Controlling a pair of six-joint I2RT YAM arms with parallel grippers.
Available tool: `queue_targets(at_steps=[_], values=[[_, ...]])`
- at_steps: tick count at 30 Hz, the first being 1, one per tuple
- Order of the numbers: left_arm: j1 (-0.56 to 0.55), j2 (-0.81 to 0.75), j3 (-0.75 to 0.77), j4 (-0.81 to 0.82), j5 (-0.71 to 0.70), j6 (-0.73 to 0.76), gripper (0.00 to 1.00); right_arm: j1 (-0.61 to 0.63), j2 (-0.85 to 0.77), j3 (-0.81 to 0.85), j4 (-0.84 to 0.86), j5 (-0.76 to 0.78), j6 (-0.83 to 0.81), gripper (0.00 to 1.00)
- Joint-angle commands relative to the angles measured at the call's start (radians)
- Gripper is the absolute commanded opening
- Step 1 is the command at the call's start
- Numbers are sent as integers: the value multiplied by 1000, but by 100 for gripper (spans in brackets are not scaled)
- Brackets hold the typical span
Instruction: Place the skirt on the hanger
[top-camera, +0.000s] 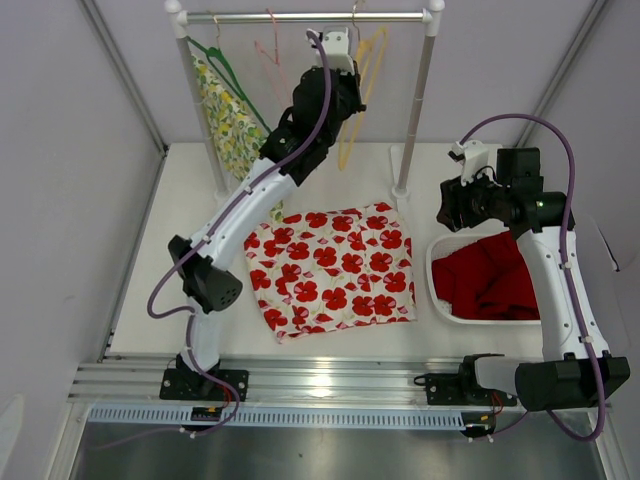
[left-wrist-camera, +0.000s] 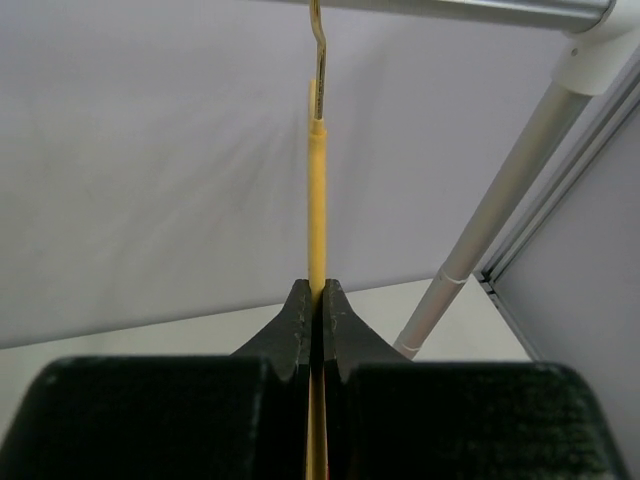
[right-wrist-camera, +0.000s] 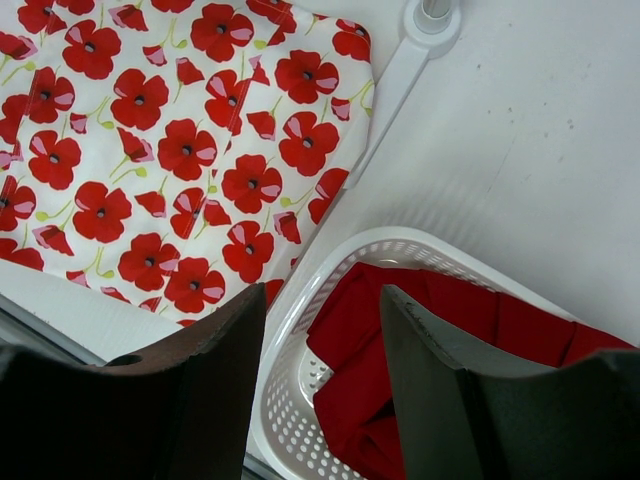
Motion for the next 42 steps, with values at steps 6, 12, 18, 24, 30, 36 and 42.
queue_targets(at_steps=[6, 12, 18, 24, 30, 36, 42], values=[[9, -167, -55, 125, 64, 46, 0, -6, -9, 25, 22, -18, -9, 55], [9, -213, -87, 36, 104, 65, 0, -7, -9, 25, 20, -21, -16, 55], [11, -358, -292, 30, 191, 88, 0, -9, -12, 25, 19, -21, -20, 55], [12, -562, -538, 50, 289, 80, 0, -15, -27, 16, 4, -21, -42, 54], [14, -786, -868, 51, 473, 4, 0, -18, -84, 14, -58, -37, -91, 52], [8, -1032, -1168, 103, 547, -108, 0, -17, -130, 19, -133, -65, -137, 55], [-14, -1230, -1504, 180, 659, -274, 0, 40, -130, 8, -220, -70, -167, 55]])
